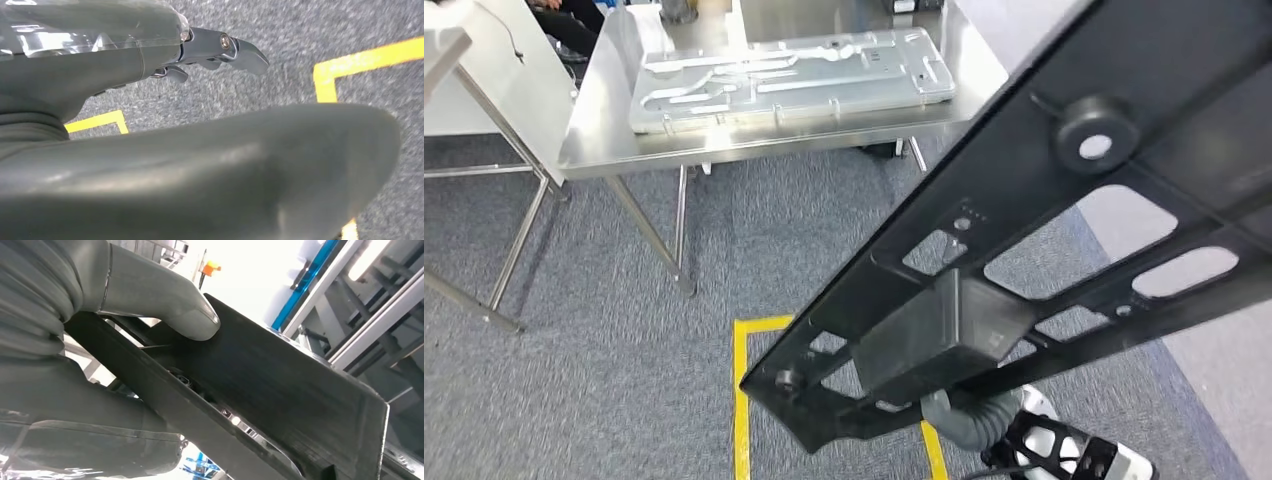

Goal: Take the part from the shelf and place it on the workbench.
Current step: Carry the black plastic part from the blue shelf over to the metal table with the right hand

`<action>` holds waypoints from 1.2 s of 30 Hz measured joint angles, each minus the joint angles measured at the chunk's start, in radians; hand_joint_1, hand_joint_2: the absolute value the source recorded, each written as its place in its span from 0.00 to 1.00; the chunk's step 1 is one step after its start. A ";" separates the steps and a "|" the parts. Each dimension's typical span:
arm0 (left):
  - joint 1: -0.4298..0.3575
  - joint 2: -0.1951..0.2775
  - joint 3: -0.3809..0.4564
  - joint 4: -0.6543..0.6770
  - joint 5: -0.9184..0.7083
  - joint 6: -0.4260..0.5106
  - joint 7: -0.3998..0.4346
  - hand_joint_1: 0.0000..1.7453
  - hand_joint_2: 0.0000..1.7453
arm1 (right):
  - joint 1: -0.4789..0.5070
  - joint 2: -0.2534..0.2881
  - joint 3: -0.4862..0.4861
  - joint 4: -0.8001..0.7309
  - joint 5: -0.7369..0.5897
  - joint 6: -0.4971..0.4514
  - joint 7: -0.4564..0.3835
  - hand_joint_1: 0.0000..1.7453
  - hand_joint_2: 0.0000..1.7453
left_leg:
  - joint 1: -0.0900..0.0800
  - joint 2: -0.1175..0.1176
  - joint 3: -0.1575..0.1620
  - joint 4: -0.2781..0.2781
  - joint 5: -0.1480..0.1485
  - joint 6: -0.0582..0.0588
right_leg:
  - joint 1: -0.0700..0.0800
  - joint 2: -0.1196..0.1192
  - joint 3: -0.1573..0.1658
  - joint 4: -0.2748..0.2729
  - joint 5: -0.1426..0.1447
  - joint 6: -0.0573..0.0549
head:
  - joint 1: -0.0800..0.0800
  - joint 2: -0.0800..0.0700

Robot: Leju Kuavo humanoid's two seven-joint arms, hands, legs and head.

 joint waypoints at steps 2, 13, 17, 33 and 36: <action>-0.006 0.000 0.000 0.000 -0.001 0.000 0.000 0.00 0.00 | -0.001 0.000 -0.001 -0.002 0.002 -0.005 0.000 1.00 1.00 | 0.004 -0.004 0.031 -0.020 -0.010 0.010 | -0.002 -0.001 -0.043 0.082 0.021 0.011 | 0.000 0.000; -0.007 -0.002 0.006 0.000 0.001 0.005 0.004 0.00 0.00 | 0.005 -0.002 -0.003 0.009 -0.002 -0.019 0.000 1.00 1.00 | 0.012 -0.010 0.190 -0.042 -0.136 -0.015 | -0.015 -0.015 -0.225 0.018 0.140 0.017 | 0.000 0.000; -0.011 -0.002 0.013 0.000 0.009 0.007 0.000 0.00 0.00 | 0.011 -0.009 -0.003 0.022 0.000 -0.016 0.000 1.00 1.00 | 0.013 -0.008 0.195 0.018 -0.131 -0.038 | -0.012 -0.015 -0.181 0.006 0.133 -0.018 | -0.001 0.000; 0.006 -0.008 0.049 0.001 0.027 0.036 -0.010 0.00 0.00 | 0.080 -0.023 -0.030 0.024 -0.008 0.008 0.000 1.00 1.00 | -0.024 -0.017 0.085 -0.040 -0.030 0.047 | 0.021 -0.010 -0.091 0.101 0.051 -0.011 | 0.000 0.000; 0.007 -0.017 0.060 0.001 0.034 0.041 -0.014 0.00 0.00 | 0.101 -0.066 -0.051 0.026 -0.049 0.003 0.000 1.00 1.00 | -0.016 -0.018 0.114 -0.049 -0.053 0.044 | 0.007 -0.007 -0.214 0.249 -0.009 0.009 | 0.000 0.000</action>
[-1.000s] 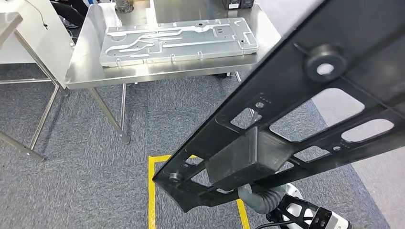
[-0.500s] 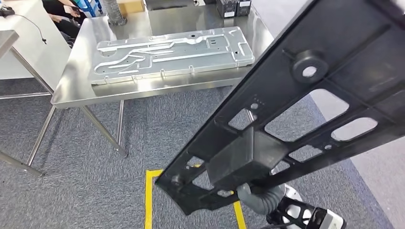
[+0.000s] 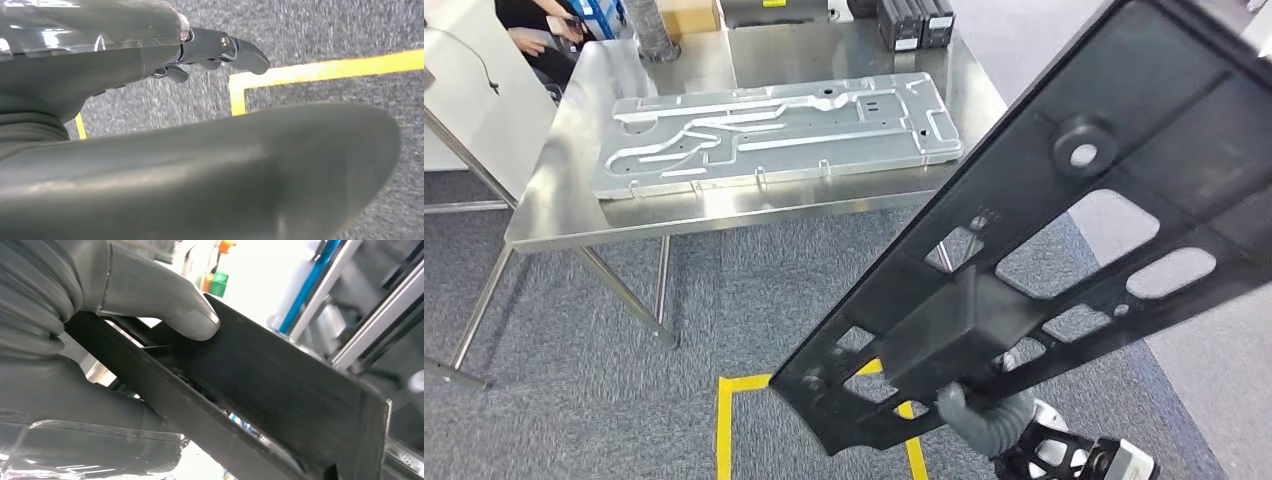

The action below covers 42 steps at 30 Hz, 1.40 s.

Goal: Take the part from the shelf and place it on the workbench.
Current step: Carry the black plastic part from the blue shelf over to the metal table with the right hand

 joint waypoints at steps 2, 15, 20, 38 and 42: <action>0.006 -0.006 0.009 0.000 0.002 0.003 -0.001 0.00 0.00 | 0.036 -0.033 -0.037 0.000 -0.017 0.041 0.000 1.00 1.00 | 0.007 -0.005 0.026 0.000 -0.024 -0.006 | -0.011 0.000 -0.051 0.011 -0.036 0.014 | 0.000 0.000; 0.004 -0.014 0.035 0.001 -0.007 -0.010 -0.011 0.00 0.00 | 0.177 -0.042 -0.172 -0.040 0.114 0.021 0.000 1.00 1.00 | 0.023 0.009 -0.068 0.289 -0.124 -0.082 | -0.026 -0.005 0.075 -0.252 0.106 -0.030 | 0.000 0.000; 0.012 -0.017 0.038 0.001 -0.019 -0.019 -0.009 0.00 0.00 | 0.191 0.025 -0.092 -0.046 0.174 -0.056 0.000 1.00 1.00 | 0.022 0.017 -0.153 0.169 -0.120 -0.067 | -0.022 -0.003 0.173 -0.254 0.028 -0.029 | 0.000 0.000; -0.003 -0.033 0.050 0.005 -0.015 -0.024 0.000 0.00 0.00 | 0.205 0.058 -0.010 -0.094 0.232 -0.117 0.000 1.00 1.00 | 0.008 -0.006 0.016 0.029 -0.040 -0.036 | 0.001 0.008 0.024 -0.231 0.134 -0.022 | 0.000 0.000; -0.003 -0.033 0.060 0.005 -0.018 -0.025 -0.007 0.00 0.00 | 0.197 0.052 -0.001 -0.116 0.359 -0.333 0.000 1.00 1.00 | 0.008 -0.001 0.018 0.057 -0.053 -0.056 | -0.005 0.007 0.052 -0.261 0.138 -0.038 | 0.001 0.000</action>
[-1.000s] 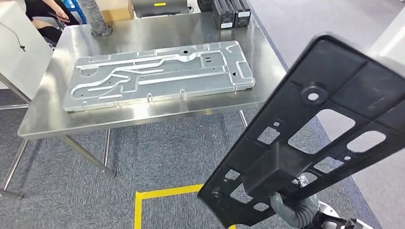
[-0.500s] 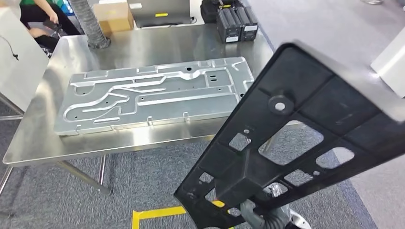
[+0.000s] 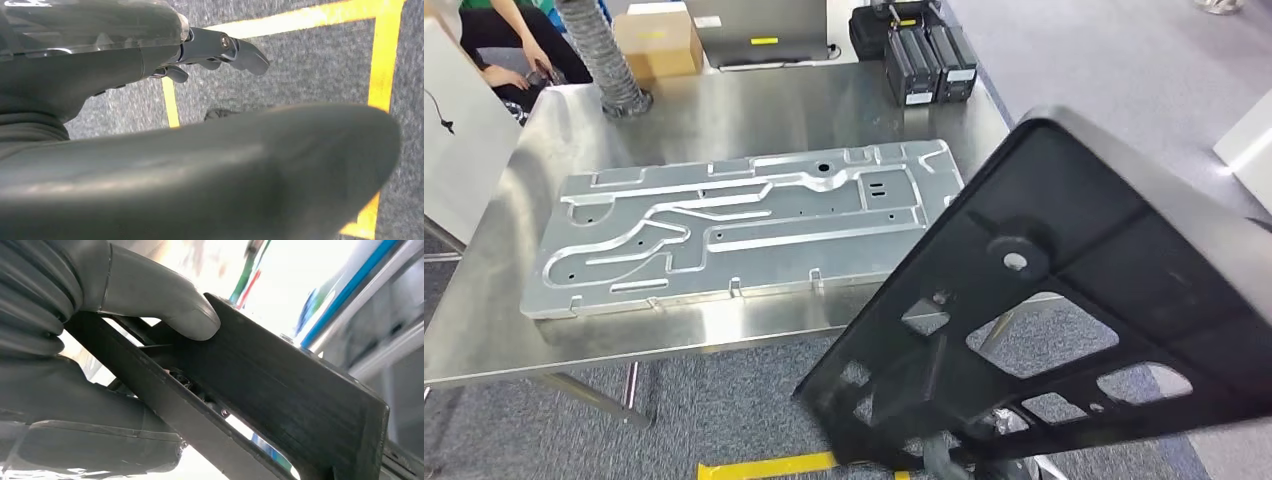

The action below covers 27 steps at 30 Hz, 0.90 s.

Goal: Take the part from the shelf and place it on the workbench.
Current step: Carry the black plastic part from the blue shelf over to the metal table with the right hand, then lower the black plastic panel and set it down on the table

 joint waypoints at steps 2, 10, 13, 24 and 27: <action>-0.001 -0.001 0.003 0.000 -0.005 -0.003 -0.004 0.00 0.00 | -0.032 -0.007 -0.005 0.002 0.081 -0.135 0.000 1.00 1.00 | 0.007 0.006 -0.047 0.086 -0.037 -0.013 | -0.006 -0.002 0.018 -0.013 -0.003 -0.005 | 0.000 0.000; -0.012 0.009 0.002 0.000 -0.053 -0.046 -0.015 0.00 0.00 | -0.327 -0.026 -0.149 0.103 0.341 -0.192 0.241 1.00 1.00 | 0.033 0.022 -0.101 -0.001 0.079 -0.047 | -0.023 -0.001 0.045 -0.008 -0.027 0.024 | -0.001 0.000; -0.015 0.013 0.002 0.000 -0.056 -0.049 -0.013 0.00 0.00 | -0.442 -0.048 -0.204 0.205 0.495 -0.190 0.329 1.00 1.00 | 0.025 0.024 -0.098 -0.025 0.088 -0.018 | -0.020 -0.005 0.043 -0.009 -0.027 0.048 | -0.001 0.000; -0.023 0.015 0.004 -0.001 -0.056 -0.054 -0.021 0.00 0.00 | -0.910 -0.007 -0.047 0.862 1.080 -0.136 0.528 1.00 1.00 | 0.004 0.020 -0.097 -0.030 0.099 0.020 | -0.013 -0.004 -0.050 0.120 -0.026 0.036 | -0.001 0.000; -0.027 0.017 0.008 0.000 -0.056 -0.057 -0.025 0.00 0.00 | -1.030 0.046 0.059 1.070 1.158 -0.143 0.523 1.00 1.00 | 0.003 0.018 -0.108 -0.022 0.096 0.010 | -0.001 -0.003 -0.013 0.018 -0.002 0.020 | -0.001 0.000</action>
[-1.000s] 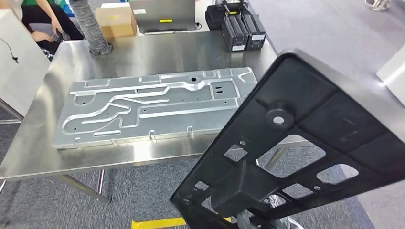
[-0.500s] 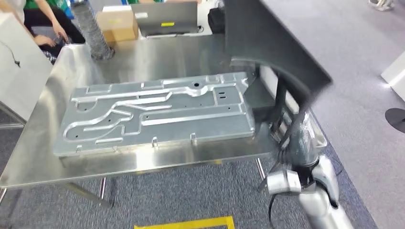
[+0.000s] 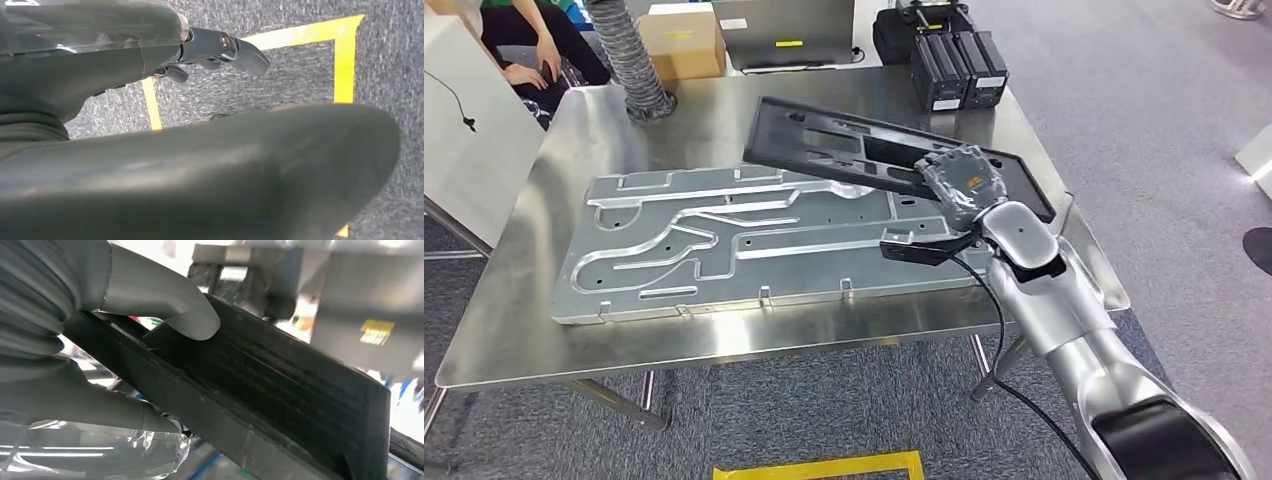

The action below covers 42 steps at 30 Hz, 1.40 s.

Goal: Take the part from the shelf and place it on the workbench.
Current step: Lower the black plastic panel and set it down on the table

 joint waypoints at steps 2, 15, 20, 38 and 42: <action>0.001 0.003 0.004 0.000 0.000 0.000 -0.002 0.00 0.00 | -0.050 0.043 0.070 0.108 0.041 -0.001 -0.013 1.00 1.00 | 0.003 -0.001 -0.003 0.000 -0.002 -0.010 | -0.001 -0.002 0.002 -0.011 0.000 -0.006 | 0.000 0.000; -0.001 0.014 0.011 -0.001 -0.026 -0.010 -0.046 0.00 0.00 | -0.144 0.244 0.318 0.427 0.095 0.005 -0.048 1.00 1.00 | 0.025 0.001 -0.040 0.005 0.037 -0.043 | -0.006 -0.003 0.035 -0.018 -0.024 -0.001 | 0.000 0.000; -0.005 0.012 0.011 -0.001 -0.033 0.000 -0.063 0.00 0.00 | -0.145 0.252 0.334 0.473 0.076 -0.002 -0.051 1.00 1.00 | 0.023 0.000 -0.033 -0.005 0.035 -0.006 | -0.009 -0.003 0.004 0.054 -0.072 0.023 | 0.000 0.000; -0.004 0.007 0.009 -0.001 -0.054 0.036 -0.059 0.00 0.00 | -0.114 0.231 0.291 0.554 -0.124 -0.086 -0.081 0.00 0.00 | 0.014 0.001 -0.117 0.227 -0.099 -0.044 | 0.002 -0.007 0.034 -0.044 0.008 -0.036 | 0.000 0.000; -0.002 0.008 0.009 -0.001 -0.052 0.035 -0.059 0.00 0.00 | -0.078 0.226 0.200 0.520 -0.280 -0.143 -0.203 0.00 0.00 | 0.032 0.003 -0.076 0.156 -0.036 -0.062 | -0.005 -0.006 0.034 -0.037 0.004 -0.025 | 0.000 0.000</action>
